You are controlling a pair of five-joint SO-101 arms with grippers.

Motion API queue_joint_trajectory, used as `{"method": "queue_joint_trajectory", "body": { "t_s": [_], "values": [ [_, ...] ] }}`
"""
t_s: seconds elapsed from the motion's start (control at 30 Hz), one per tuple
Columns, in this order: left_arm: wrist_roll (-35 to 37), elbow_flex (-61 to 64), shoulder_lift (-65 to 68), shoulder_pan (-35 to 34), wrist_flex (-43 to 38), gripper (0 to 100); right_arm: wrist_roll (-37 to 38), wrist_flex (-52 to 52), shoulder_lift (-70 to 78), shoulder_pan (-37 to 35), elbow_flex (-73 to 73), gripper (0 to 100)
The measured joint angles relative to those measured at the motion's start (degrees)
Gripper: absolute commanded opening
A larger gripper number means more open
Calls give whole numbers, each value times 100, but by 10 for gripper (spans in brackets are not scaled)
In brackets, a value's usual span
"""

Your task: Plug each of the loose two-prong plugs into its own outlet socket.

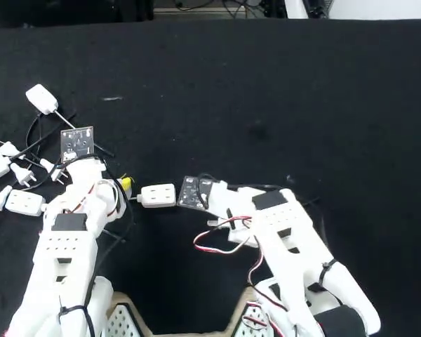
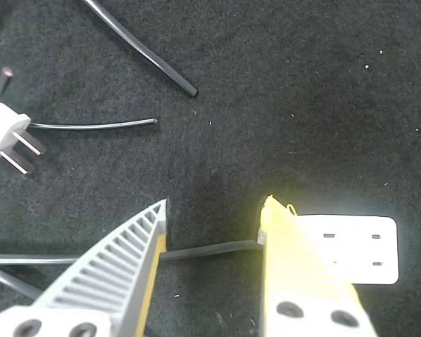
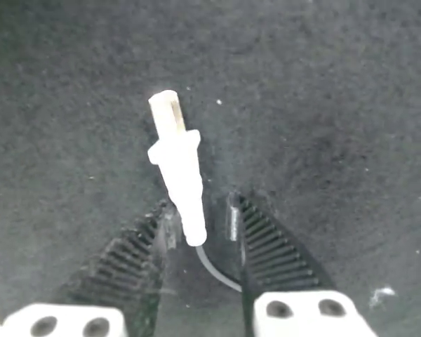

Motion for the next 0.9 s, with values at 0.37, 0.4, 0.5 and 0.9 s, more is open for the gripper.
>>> {"method": "queue_joint_trajectory", "body": {
  "t_s": [0.37, 0.4, 0.5, 0.9],
  "values": [
    [0, 0, 0, 0, 0, 220, 26, -44, 0, 35, 0, 47],
    [0, 0, 0, 0, 0, 220, 26, -44, 0, 35, 0, 47],
    [0, 0, 0, 0, 0, 220, 26, -44, 0, 35, 0, 49],
    [0, 0, 0, 0, 0, 220, -193, -62, 0, 35, 0, 130]
  ]
}}
